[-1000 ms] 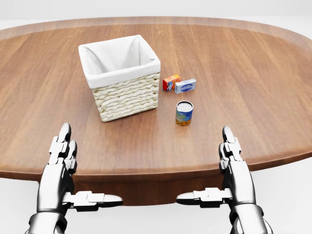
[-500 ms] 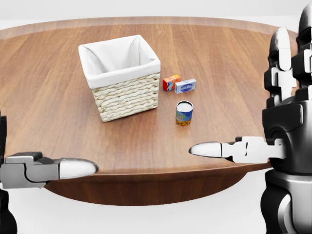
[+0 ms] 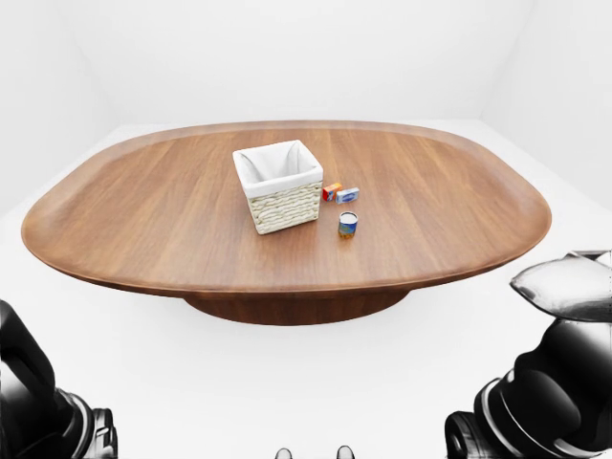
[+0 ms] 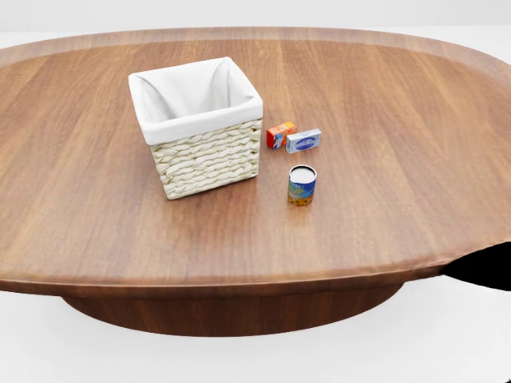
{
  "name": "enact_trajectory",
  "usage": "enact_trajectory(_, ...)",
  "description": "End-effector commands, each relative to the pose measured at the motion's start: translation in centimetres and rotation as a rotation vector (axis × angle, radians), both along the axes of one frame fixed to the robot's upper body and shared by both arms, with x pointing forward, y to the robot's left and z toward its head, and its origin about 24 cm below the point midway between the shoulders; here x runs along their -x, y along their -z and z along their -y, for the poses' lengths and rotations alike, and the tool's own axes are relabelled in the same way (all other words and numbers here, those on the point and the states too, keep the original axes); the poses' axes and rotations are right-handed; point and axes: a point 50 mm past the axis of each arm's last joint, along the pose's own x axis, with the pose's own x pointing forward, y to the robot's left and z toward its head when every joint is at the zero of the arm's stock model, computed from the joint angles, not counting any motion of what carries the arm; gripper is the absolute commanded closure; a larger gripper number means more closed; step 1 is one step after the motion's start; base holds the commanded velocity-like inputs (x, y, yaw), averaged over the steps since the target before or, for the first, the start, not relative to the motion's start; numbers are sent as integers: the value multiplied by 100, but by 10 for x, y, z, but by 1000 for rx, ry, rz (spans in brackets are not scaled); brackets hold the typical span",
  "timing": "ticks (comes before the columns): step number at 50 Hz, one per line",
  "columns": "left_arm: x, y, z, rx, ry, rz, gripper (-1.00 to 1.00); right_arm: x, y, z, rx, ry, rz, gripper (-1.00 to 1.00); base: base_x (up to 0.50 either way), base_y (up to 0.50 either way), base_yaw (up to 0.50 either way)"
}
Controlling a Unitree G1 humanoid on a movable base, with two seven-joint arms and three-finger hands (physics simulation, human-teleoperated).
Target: Pick up the alphabet soup and put it in the basket.
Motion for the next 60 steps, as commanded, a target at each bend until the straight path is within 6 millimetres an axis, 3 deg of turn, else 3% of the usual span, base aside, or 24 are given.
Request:
enact_trajectory(1, 12, -13, 12, -156, 306, -93, -100, 21, -18, 5, -118, -151, 125, -100, 0, 0, 0)
enact_trajectory(10, 14, -15, 12, -169, 313, -91, -100, 11, -6, 3, -96, -124, 31, -100, 0, 0, 0)
enact_trajectory(35, 14, -15, 13, -171, 313, -93, -100, 16, -6, -3, -17, -45, 80, -100, 0, 0, 0)
enact_trajectory(39, 17, -18, 16, -198, 353, -88, -100, 17, -8, 3, -67, -49, 102, -100, 0, 0, 0)
enact_trajectory(60, 17, -19, 19, -205, 352, -73, -100, 12, -2, -10, 47, -15, 48, -100, 49, -2, 0)
